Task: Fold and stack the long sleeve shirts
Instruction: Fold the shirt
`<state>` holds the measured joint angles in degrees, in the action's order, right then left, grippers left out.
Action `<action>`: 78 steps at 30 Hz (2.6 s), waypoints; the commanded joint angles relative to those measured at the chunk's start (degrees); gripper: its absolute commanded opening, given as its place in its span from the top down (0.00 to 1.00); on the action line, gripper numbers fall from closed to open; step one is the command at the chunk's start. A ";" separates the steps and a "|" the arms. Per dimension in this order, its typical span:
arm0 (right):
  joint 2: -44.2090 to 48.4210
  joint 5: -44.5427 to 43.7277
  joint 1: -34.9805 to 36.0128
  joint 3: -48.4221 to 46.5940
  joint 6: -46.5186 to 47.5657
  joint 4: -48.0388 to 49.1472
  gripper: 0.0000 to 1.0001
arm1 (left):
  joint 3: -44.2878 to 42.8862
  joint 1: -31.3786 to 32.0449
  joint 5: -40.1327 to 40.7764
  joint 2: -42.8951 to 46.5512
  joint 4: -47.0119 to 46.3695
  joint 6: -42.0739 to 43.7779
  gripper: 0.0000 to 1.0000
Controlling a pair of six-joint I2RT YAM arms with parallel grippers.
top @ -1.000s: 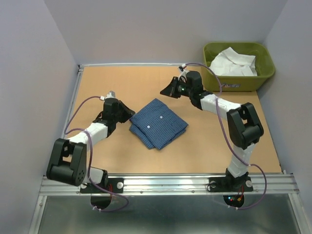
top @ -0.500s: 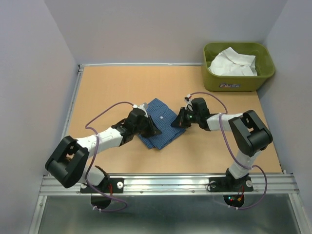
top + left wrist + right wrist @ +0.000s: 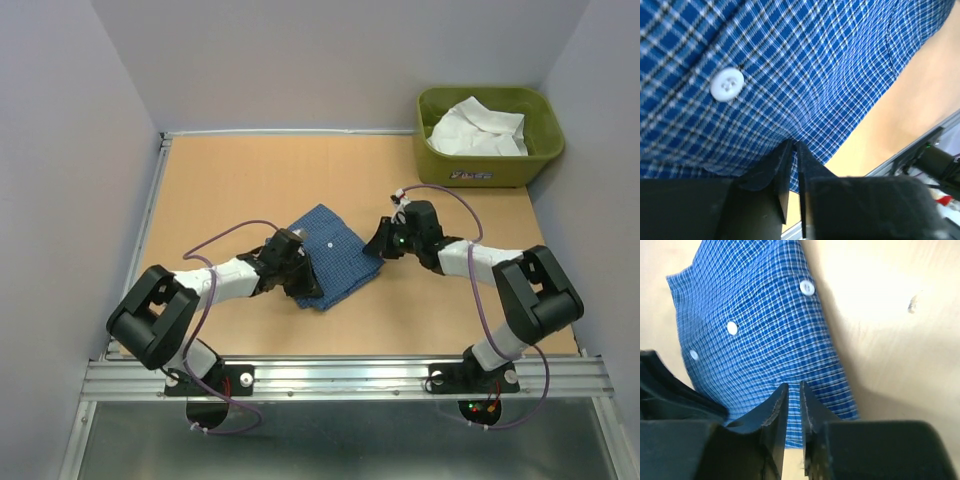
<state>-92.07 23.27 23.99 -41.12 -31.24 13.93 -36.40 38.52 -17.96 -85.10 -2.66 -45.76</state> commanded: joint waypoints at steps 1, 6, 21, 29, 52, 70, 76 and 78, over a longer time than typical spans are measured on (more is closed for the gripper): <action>5.23 -4.80 -0.35 -3.34 6.63 -6.63 0.73 | -3.05 0.24 5.90 7.65 10.64 4.71 0.66; 6.29 -8.93 -0.35 -6.77 12.25 -13.75 0.53 | -6.31 0.24 15.65 16.00 15.66 1.64 0.37; 0.93 -4.46 0.00 -6.08 12.97 -20.00 0.65 | -1.21 -4.15 22.79 8.12 10.66 -2.24 0.42; 4.18 0.12 8.16 -2.39 6.21 -19.82 0.97 | -7.35 -11.36 21.73 -1.55 9.25 8.21 0.51; 10.24 -26.42 24.36 -11.88 6.01 -27.29 0.42 | -18.81 -16.11 29.66 5.89 16.98 7.37 0.28; 7.00 -19.41 4.05 -12.14 6.37 -27.39 0.28 | 3.62 -7.94 14.09 9.78 0.74 -8.56 0.39; 3.13 -15.72 4.05 -9.68 6.02 -24.93 0.33 | 3.80 -7.41 13.12 6.18 -0.25 -7.68 0.81; 2.86 -14.75 4.05 -9.15 6.02 -24.57 0.40 | 2.57 -8.37 13.82 5.47 0.80 -6.20 0.91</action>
<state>-88.73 5.06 28.18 -49.78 -25.28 -13.32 -32.99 31.03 -4.32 -78.91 -1.26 -53.54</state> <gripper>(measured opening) 0.657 0.155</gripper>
